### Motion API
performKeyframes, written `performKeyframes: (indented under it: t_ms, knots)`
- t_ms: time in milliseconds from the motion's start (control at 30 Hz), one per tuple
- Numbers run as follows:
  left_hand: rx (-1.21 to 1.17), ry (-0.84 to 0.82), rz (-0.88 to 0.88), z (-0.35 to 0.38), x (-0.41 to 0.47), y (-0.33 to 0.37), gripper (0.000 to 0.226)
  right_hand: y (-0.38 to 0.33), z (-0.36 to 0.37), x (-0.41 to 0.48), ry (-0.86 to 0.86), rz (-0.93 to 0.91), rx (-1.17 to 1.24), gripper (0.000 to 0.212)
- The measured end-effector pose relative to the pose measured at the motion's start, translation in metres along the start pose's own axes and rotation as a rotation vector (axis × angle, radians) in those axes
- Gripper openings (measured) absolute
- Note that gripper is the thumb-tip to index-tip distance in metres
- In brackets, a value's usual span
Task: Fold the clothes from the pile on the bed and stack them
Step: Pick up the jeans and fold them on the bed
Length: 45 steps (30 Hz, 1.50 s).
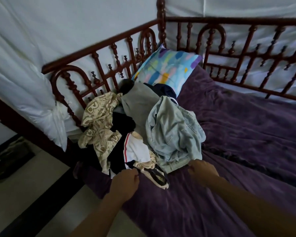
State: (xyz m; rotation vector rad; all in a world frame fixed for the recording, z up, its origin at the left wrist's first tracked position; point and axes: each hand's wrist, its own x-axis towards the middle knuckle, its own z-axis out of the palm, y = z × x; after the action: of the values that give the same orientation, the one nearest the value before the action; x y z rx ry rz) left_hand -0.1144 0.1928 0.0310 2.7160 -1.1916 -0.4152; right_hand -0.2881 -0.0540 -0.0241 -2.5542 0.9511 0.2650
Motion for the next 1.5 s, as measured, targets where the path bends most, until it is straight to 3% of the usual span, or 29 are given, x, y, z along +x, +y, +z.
performKeyframes:
  t_ms: [267, 333, 467, 567, 667, 800, 900, 967, 1033, 1133, 1233, 1267, 1333, 1400, 1500]
  knots:
    - [-0.028, -0.111, 0.156, 0.002, 0.164, -0.040, 0.029, -0.008, -0.035, 0.139, 0.035, 0.238, 0.001, 0.025]
    - [-0.033, -0.137, 0.206, 0.002, 0.209, -0.052, 0.029, -0.010, -0.046, 0.187, 0.103, 0.359, 0.145, 0.034]
    - [-0.095, -0.168, 0.281, -0.005, 0.287, -0.076, 0.019, -0.030, -0.068, 0.289, 0.277, 0.408, 0.250, 0.058]
    - [-0.116, -0.183, 0.244, -0.011, 0.327, -0.098, 0.017, -0.052, -0.071, 0.347, 0.234, 0.439, 0.370, 0.076]
    - [-0.134, -0.164, 0.231, -0.018, 0.362, -0.111, 0.017, -0.078, -0.053, 0.358, 0.294, 0.383, 0.260, 0.044]
    - [-0.158, -0.106, 0.303, -0.023, 0.414, -0.095, 0.018, -0.101, 0.012, 0.287, 0.520, -0.008, 0.115, 0.019]
    - [-0.211, -0.054, 0.399, -0.014, 0.447, -0.056, 0.028, -0.088, 0.064, 0.213, 0.390, -0.122, 0.027, 0.008]
    - [-0.194, -0.063, 0.548, 0.004, 0.454, -0.025, 0.042, -0.075, 0.092, 0.171, 0.263, -0.106, 0.016, 0.007]
    - [-0.068, -0.198, 0.725, 0.030, 0.444, 0.002, 0.054, -0.064, 0.112, 0.140, 0.162, 0.038, 0.040, 0.009]
    - [0.200, -0.479, 0.814, 0.082, 0.405, 0.015, 0.058, -0.049, 0.120, 0.115, 0.140, 0.521, 0.439, 0.015]
    - [0.307, -0.575, 0.764, 0.113, 0.371, 0.003, 0.051, -0.026, 0.106, 0.127, 0.462, 0.955, 0.855, 0.032]
    - [0.297, -0.591, 0.746, 0.117, 0.366, -0.002, 0.050, -0.020, 0.098, 0.137, 0.510, 0.998, 0.995, 0.043]
    - [0.246, -0.583, 0.747, 0.114, 0.361, -0.007, 0.045, -0.014, 0.085, 0.163, 0.436, 1.029, 1.178, 0.058]
    - [0.223, -0.523, 0.778, 0.104, 0.359, -0.007, 0.034, -0.016, 0.079, 0.184, 0.311, 1.075, 1.106, 0.036]
    - [0.247, -0.447, 0.767, 0.083, 0.355, -0.003, 0.024, -0.019, 0.070, 0.191, 0.423, 1.137, 1.148, 0.026]
